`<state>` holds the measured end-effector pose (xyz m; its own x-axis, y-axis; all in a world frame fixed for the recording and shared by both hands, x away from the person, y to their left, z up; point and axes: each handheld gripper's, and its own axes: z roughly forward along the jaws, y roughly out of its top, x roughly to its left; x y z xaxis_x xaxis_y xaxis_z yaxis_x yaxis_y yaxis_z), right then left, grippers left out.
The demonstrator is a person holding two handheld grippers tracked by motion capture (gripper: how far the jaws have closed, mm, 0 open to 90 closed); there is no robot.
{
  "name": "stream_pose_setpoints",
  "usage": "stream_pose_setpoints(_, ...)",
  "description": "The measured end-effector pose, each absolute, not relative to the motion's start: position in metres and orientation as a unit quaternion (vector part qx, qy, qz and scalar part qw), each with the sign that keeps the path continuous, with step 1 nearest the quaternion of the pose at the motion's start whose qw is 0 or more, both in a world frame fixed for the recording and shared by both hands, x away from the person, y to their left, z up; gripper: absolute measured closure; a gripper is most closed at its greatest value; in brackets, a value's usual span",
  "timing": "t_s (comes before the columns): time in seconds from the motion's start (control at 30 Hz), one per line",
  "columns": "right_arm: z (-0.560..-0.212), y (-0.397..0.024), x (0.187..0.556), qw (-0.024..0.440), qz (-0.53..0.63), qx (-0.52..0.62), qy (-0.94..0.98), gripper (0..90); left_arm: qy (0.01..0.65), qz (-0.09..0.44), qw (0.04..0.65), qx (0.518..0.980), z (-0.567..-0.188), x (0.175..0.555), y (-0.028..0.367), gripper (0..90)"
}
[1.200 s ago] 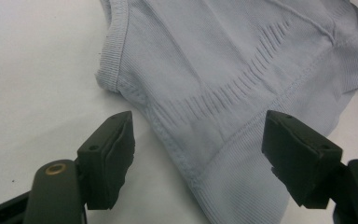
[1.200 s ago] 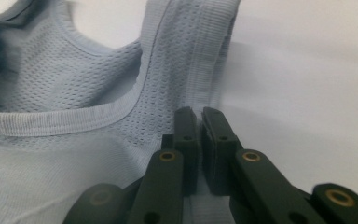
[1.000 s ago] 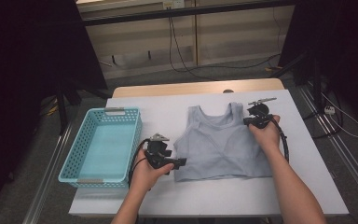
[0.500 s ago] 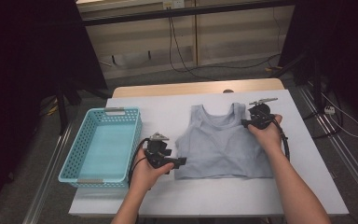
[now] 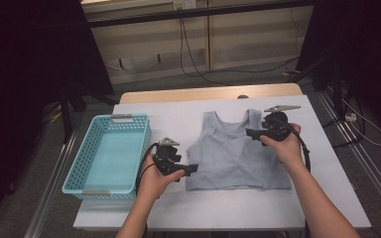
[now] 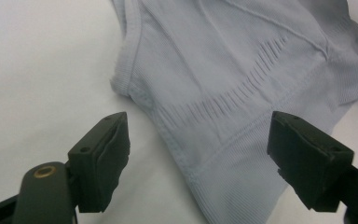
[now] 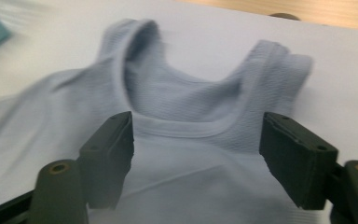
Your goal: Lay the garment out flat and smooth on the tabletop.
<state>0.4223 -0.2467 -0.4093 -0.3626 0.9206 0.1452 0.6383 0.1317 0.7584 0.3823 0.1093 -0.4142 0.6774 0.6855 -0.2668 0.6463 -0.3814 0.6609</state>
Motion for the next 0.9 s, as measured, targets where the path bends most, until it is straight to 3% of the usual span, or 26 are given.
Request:
stream_pose_setpoints(0.4, -0.414, -0.231, 0.389, 0.182, 0.41, 0.506, 0.737, 14.7, 0.403, 0.033, 0.395, 0.825, -0.402, 0.399, 0.109, 18.4)
stream_pose_setpoints(0.9, -0.424, -0.209, 0.357, 0.16, 0.426, 0.461, 0.762, 12.7, 0.398, 0.03, 0.388, 0.831, -0.408, 0.402, 0.107, 16.3)
